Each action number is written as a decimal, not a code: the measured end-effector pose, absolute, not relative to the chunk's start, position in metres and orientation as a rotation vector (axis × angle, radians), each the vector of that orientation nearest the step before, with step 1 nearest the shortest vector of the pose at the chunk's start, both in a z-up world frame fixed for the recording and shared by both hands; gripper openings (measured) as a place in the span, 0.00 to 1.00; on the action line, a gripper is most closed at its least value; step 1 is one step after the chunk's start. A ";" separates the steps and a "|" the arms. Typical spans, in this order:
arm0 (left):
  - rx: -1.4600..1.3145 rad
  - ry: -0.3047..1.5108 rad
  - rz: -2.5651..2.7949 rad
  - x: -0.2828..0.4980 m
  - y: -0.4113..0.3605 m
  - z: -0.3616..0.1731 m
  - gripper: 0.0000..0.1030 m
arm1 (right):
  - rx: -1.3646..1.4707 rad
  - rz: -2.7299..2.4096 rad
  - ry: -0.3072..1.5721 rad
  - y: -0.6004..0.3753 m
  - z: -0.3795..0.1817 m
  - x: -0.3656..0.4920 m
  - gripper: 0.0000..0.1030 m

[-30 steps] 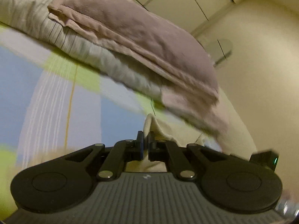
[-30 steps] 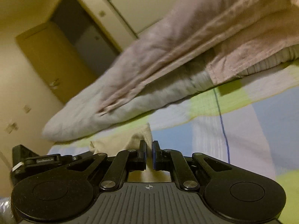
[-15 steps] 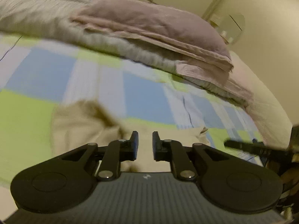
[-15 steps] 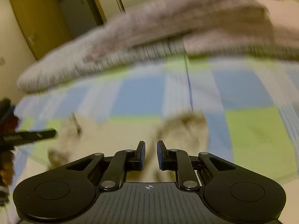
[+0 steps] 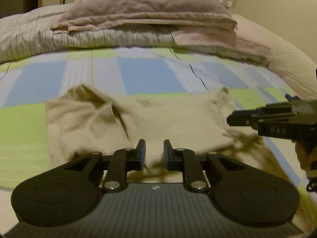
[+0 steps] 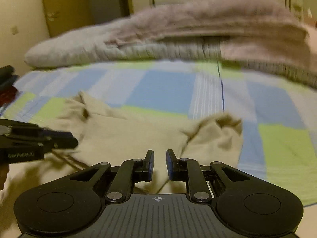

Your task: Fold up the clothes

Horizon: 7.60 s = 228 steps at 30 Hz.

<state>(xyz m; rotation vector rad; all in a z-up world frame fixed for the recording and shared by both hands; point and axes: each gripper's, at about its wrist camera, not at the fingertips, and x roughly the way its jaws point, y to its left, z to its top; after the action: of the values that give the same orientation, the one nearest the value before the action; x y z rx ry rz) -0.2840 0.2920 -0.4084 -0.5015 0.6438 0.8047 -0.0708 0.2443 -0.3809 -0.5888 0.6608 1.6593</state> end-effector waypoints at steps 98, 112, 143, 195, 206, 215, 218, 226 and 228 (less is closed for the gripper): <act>-0.675 0.866 1.186 -0.373 -0.201 -0.135 0.47 | -0.737 1.396 0.979 -0.233 -0.155 -0.124 0.69; -0.683 0.868 1.141 -0.389 -0.139 -0.134 0.48 | -0.720 1.357 0.973 -0.186 -0.149 -0.137 0.69; -1.243 0.667 0.787 -0.493 0.128 -0.399 0.40 | -0.059 1.174 1.421 -0.055 -0.349 0.018 0.69; -1.560 0.408 0.551 -0.596 0.031 -0.344 0.01 | -0.023 1.062 1.888 -0.202 -0.288 -0.024 0.02; -1.492 0.169 0.546 -0.547 0.175 -0.346 0.01 | 0.127 1.231 1.654 -0.022 -0.247 0.034 0.02; -1.584 0.140 0.834 -0.527 0.260 -0.397 0.34 | 0.229 1.120 1.531 0.088 -0.302 0.066 0.62; -1.491 0.228 0.820 -0.520 0.256 -0.395 0.34 | 0.079 1.222 1.380 0.085 -0.296 0.059 0.62; -1.211 0.433 0.805 -0.467 0.261 -0.397 0.36 | -0.278 1.422 1.127 0.094 -0.318 0.026 0.50; -1.163 0.448 0.818 -0.456 0.265 -0.401 0.32 | -0.295 1.446 1.087 0.101 -0.327 0.022 0.50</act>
<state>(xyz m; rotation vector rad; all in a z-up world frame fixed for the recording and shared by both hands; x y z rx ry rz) -0.4556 0.2646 -0.4014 -1.1635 0.4482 0.8176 0.0221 0.1008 -0.3268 -0.2954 1.0868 1.4457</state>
